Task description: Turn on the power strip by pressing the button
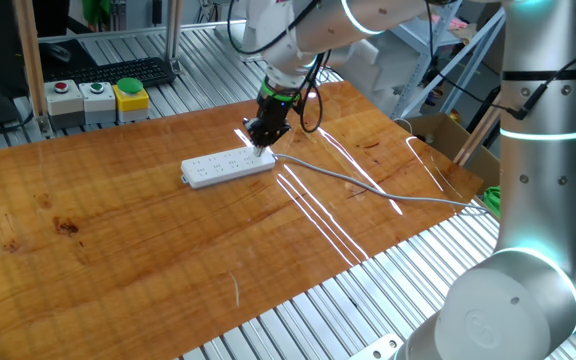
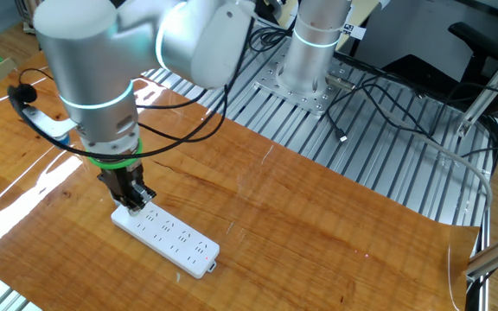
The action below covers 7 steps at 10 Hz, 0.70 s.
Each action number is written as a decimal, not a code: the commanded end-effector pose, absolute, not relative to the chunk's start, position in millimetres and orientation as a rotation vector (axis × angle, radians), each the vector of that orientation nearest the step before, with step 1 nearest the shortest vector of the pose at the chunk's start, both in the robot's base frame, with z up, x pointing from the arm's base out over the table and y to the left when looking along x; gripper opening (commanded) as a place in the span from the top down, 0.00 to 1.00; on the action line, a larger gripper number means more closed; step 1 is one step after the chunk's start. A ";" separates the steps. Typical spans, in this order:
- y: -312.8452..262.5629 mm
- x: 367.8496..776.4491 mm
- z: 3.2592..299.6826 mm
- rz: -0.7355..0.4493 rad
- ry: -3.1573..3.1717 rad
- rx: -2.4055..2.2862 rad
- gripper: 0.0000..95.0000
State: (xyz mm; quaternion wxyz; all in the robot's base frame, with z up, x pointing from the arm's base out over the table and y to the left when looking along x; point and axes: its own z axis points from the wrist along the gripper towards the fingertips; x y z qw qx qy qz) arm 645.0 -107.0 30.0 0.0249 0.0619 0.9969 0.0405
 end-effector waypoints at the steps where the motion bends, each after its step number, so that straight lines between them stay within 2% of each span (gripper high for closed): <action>1: -105.5 643.6 7.1 0.125 3.094 0.201 1.00; 4: -106.3 642.7 12.0 0.105 3.119 0.187 1.00; 7: -110.1 636.4 45.4 0.075 3.176 0.171 1.00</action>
